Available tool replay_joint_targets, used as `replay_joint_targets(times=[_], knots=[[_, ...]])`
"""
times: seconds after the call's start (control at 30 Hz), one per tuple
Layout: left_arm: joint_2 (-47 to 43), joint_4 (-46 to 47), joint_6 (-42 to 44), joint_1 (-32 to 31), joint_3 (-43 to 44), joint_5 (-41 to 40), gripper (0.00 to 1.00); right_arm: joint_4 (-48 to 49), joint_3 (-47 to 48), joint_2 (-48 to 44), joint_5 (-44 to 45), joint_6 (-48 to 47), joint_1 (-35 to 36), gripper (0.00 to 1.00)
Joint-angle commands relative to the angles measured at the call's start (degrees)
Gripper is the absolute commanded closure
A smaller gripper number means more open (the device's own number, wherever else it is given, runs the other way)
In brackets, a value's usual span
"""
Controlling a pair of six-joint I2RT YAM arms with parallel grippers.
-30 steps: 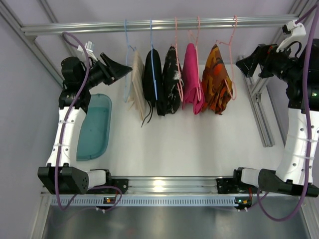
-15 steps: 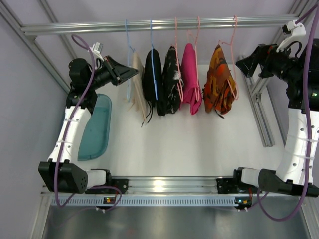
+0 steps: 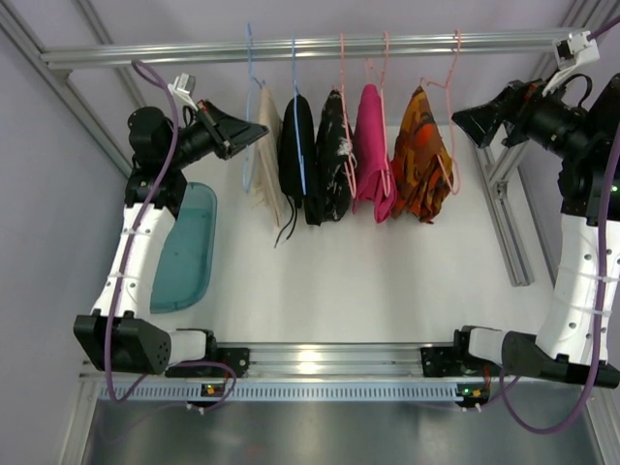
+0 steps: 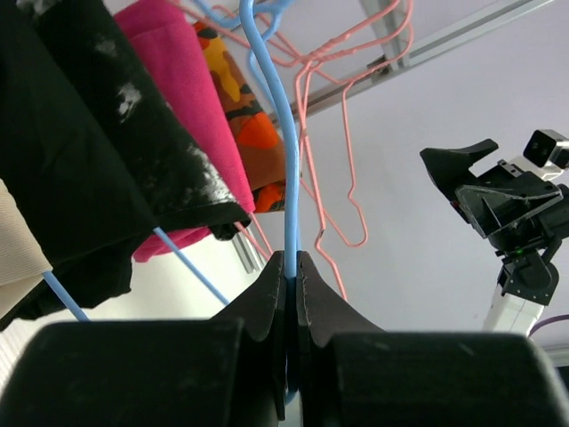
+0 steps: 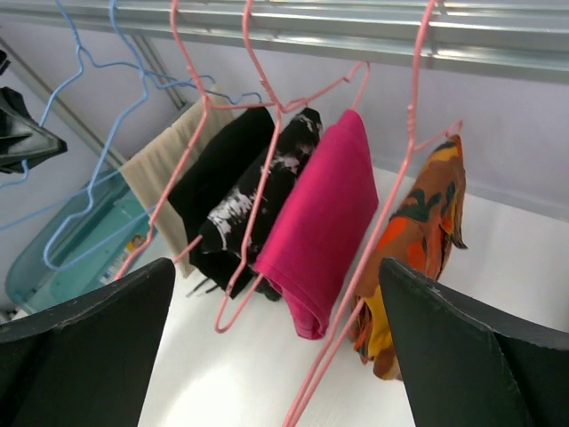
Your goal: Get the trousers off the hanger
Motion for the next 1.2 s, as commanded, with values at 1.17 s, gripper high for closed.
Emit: replay_joint_targets(times=[1.17], knots=[[-28.47, 4.73, 15.64, 0.08, -11.10, -10.50, 1.00, 29.28, 18.04, 23.98, 15.93, 22.88, 52.68, 0.13]])
